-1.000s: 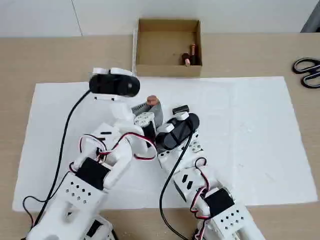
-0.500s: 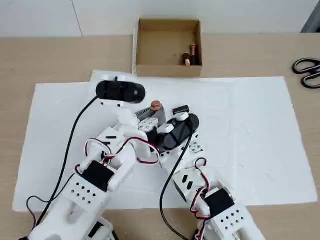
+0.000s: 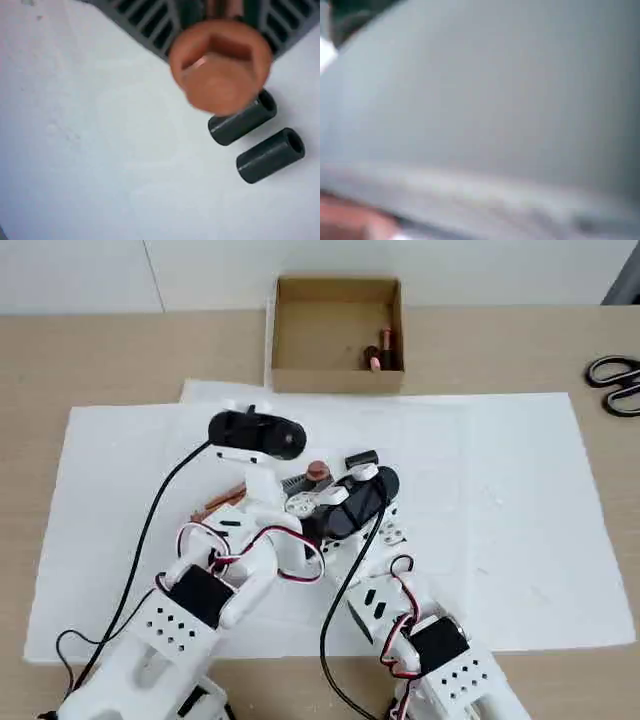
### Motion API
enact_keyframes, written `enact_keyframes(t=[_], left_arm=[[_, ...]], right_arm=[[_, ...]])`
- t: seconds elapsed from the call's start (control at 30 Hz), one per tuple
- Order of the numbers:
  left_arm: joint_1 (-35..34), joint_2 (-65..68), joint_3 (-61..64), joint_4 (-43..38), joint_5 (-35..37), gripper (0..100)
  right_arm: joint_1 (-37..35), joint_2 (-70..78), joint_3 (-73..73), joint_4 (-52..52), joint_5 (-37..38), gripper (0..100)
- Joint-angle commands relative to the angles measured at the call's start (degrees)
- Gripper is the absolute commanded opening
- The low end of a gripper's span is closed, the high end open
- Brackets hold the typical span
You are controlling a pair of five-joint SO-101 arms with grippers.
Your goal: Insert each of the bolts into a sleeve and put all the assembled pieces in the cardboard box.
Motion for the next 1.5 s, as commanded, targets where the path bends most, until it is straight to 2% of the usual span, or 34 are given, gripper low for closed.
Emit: enact_keyframes(t=[0.0,0.17,0.5,0.73,1.37,1.47], left_arm=[[1.32,-1.23,-0.22,0.70,-0.26,1],[1.41,-1.14,0.57,3.34,-0.26,1],[1.41,-1.49,2.68,3.16,-0.18,1],[1.41,-1.58,2.07,4.84,0.09,18],[-1.05,-1.67,-4.88,7.03,2.20,19],[-1.05,-1.67,-5.85,9.85,2.11,20]], right_arm=[[-0.48,-1.19,-0.35,-1.54,-0.53,0.4],[-0.48,-1.19,-0.35,-1.54,-0.44,0.4],[-0.48,-1.19,-0.35,-1.54,-0.44,0.4],[-0.31,-1.19,-0.35,-1.27,-0.44,0.4],[-0.31,-1.19,-0.35,-1.19,-0.44,0.4],[-0.22,-1.19,-0.35,-1.19,-0.44,0.4]])
